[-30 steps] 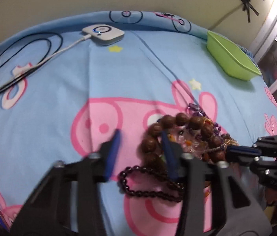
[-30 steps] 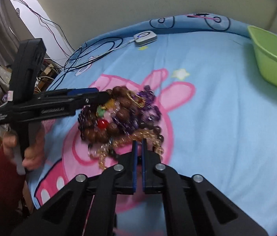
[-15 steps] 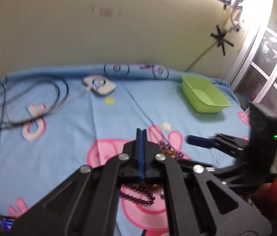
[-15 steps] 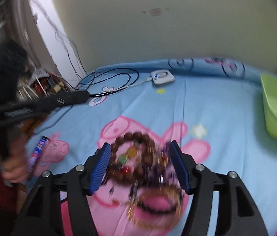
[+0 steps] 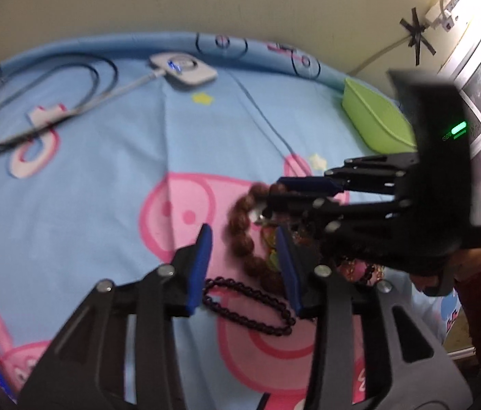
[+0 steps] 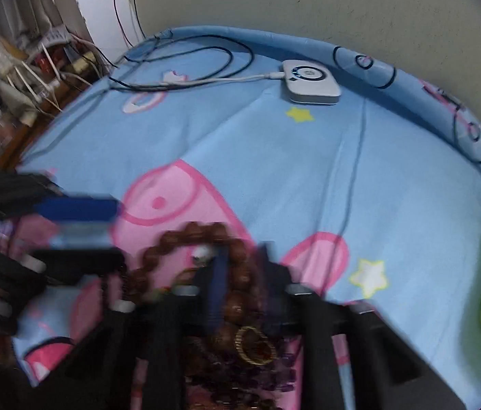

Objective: Organize jewelry
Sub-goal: 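Carry the brown bracelet to the green bowl and open the right tool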

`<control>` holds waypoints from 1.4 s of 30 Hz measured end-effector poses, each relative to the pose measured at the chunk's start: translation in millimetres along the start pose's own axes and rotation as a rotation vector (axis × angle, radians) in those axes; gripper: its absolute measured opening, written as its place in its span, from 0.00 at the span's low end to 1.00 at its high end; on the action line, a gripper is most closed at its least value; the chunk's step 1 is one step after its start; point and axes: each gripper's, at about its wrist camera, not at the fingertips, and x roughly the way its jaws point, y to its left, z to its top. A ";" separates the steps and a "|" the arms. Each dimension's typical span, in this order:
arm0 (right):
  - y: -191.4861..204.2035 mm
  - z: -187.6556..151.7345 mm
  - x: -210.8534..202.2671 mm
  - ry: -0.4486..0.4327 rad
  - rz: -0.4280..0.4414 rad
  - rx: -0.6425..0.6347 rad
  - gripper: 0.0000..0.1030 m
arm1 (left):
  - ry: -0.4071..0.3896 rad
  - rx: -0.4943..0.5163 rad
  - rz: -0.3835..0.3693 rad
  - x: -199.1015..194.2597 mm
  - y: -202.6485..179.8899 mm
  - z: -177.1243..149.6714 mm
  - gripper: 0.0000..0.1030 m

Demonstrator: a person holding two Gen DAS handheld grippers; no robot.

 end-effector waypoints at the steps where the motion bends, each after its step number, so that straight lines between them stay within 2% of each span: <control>1: 1.3 -0.2 -5.4 -0.022 0.008 0.008 0.00 | 0.011 0.001 0.000 4.3 0.9 0.4 0.30; 2: 4.2 -0.4 -14.5 -0.058 0.019 0.005 0.00 | 0.027 -0.001 0.013 10.2 1.4 -0.9 0.14; 3: 7.2 -0.5 -25.8 -0.102 0.041 0.006 0.00 | 0.031 -0.007 0.011 11.5 1.6 -1.8 0.14; 6: 20.5 0.1 -61.9 -0.223 0.099 -0.010 0.00 | -0.052 -0.001 0.004 -12.5 -4.2 0.8 0.14; 12: 36.2 2.5 -138.5 -0.447 0.135 -0.038 0.00 | -0.253 0.049 0.022 -88.8 -34.9 18.4 0.14; 15: 30.0 6.3 -165.0 -0.507 0.129 -0.025 0.00 | -0.320 0.093 0.037 -110.3 -56.0 27.7 0.14; 19: 5.7 -3.4 -184.5 -0.534 0.051 0.030 0.00 | -0.283 0.140 -0.006 -95.6 -87.3 50.9 0.14; 21: -20.8 -13.6 -191.7 -0.531 0.011 0.087 0.00 | -0.259 0.180 -0.020 -73.5 -111.6 66.9 0.14; 24: -67.0 -26.7 -201.3 -0.527 -0.070 0.161 0.00 | -0.192 0.209 -0.105 -24.8 -156.2 99.7 0.14; 28: -135.9 -43.2 -207.5 -0.520 -0.176 0.278 0.00 | -0.154 0.247 -0.151 33.7 -209.2 134.5 0.14; 32: -188.8 -55.0 -198.2 -0.497 -0.196 0.373 0.00 | -0.110 0.256 -0.158 94.9 -249.2 158.0 0.14; 37: -234.0 -64.2 -167.5 -0.447 -0.133 0.483 0.00 | -0.044 0.224 -0.116 139.3 -256.6 164.2 0.14; 39: -240.8 -67.5 -158.2 -0.425 -0.238 0.497 0.00 | -0.039 0.203 -0.126 136.1 -245.8 161.0 0.14; 41: -240.9 -72.1 -158.8 -0.418 -0.436 0.500 0.00 | -0.076 0.207 -0.113 117.7 -232.7 157.0 0.14; 42: -236.9 -75.2 -161.6 -0.421 -0.509 0.499 0.00 | -0.096 0.214 -0.102 104.7 -223.8 154.1 0.14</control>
